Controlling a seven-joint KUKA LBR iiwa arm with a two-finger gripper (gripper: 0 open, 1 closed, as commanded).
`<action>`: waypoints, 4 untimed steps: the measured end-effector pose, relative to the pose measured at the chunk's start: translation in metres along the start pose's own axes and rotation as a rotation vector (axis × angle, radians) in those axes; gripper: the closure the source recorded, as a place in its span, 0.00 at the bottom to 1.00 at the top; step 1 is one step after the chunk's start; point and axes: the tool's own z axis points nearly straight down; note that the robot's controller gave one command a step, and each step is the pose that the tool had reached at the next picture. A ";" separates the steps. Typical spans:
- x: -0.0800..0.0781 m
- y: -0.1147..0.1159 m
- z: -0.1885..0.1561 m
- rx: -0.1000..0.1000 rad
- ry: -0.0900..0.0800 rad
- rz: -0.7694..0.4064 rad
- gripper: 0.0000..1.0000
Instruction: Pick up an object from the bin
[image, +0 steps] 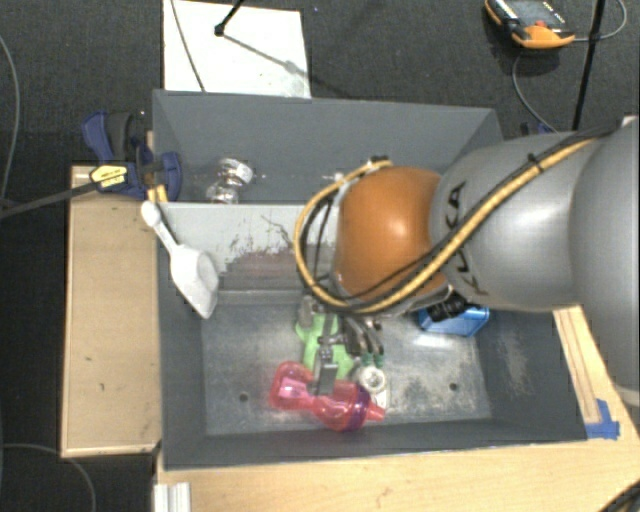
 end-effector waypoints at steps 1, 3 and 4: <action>-0.002 -0.001 -0.005 -0.001 -0.008 0.006 0.00; 0.034 -0.007 0.081 0.000 -0.007 0.004 0.00; 0.032 -0.011 0.089 -0.002 -0.008 0.277 0.00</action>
Offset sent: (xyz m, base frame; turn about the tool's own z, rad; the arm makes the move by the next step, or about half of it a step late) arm -0.0361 -0.0039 -0.0855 0.1851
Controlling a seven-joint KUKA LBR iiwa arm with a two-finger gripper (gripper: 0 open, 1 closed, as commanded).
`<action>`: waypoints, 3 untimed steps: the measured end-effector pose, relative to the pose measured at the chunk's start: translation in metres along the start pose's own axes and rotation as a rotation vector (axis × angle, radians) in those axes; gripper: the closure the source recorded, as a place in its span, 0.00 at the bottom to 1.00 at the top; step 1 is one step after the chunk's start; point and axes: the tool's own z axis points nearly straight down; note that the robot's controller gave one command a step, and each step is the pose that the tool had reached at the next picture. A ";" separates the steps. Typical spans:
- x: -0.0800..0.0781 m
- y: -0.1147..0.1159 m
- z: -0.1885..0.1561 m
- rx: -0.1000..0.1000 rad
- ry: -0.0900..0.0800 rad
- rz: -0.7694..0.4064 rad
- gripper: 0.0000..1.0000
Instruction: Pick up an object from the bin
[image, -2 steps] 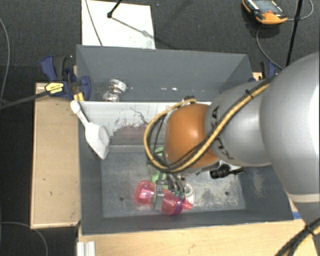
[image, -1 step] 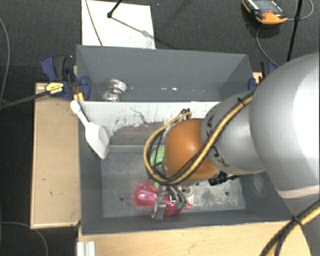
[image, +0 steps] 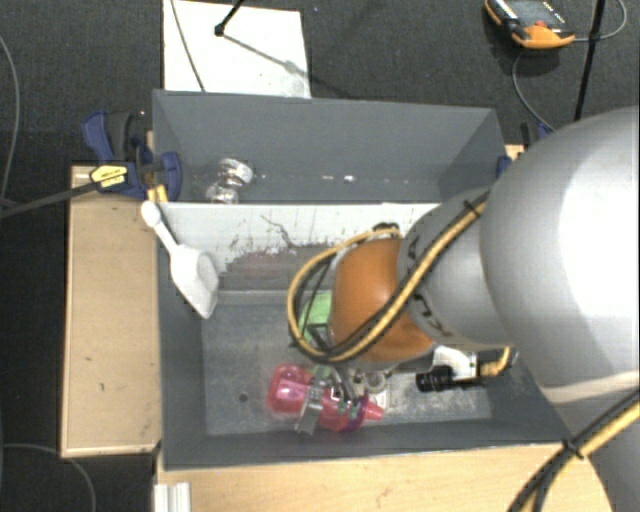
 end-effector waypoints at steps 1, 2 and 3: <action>0.006 0.015 -0.003 -0.001 -0.002 -0.061 0.00; 0.000 0.000 0.000 0.000 0.002 0.002 1.00; 0.000 0.000 0.000 0.000 0.002 0.003 1.00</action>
Offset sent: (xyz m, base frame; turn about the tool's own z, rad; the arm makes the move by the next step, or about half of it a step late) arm 0.0000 0.0000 0.0000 0.0000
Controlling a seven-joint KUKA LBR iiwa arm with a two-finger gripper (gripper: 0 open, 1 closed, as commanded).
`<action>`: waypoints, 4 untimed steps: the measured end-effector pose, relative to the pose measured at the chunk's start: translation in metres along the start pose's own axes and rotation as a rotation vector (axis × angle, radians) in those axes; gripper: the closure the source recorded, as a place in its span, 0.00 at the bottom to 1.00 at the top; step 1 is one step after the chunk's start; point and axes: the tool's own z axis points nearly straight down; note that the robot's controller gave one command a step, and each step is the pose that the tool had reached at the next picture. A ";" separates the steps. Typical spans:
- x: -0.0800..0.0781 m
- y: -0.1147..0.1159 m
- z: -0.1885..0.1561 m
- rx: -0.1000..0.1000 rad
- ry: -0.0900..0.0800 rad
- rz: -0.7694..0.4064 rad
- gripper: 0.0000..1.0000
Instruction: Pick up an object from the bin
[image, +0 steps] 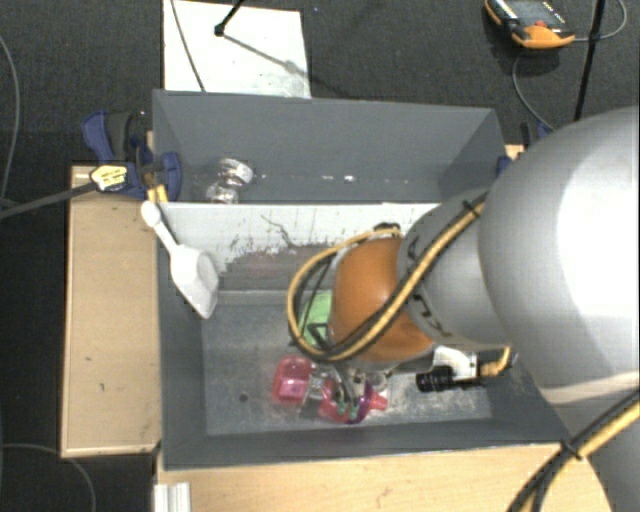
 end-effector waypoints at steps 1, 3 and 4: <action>0.000 0.000 -0.003 0.000 0.000 0.000 1.00; 0.002 -0.001 -0.038 0.003 0.005 0.000 1.00; 0.000 0.000 -0.055 0.000 -0.001 -0.001 1.00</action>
Offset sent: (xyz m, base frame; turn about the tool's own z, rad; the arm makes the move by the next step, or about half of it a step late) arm -0.0001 -0.0001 0.1075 0.0000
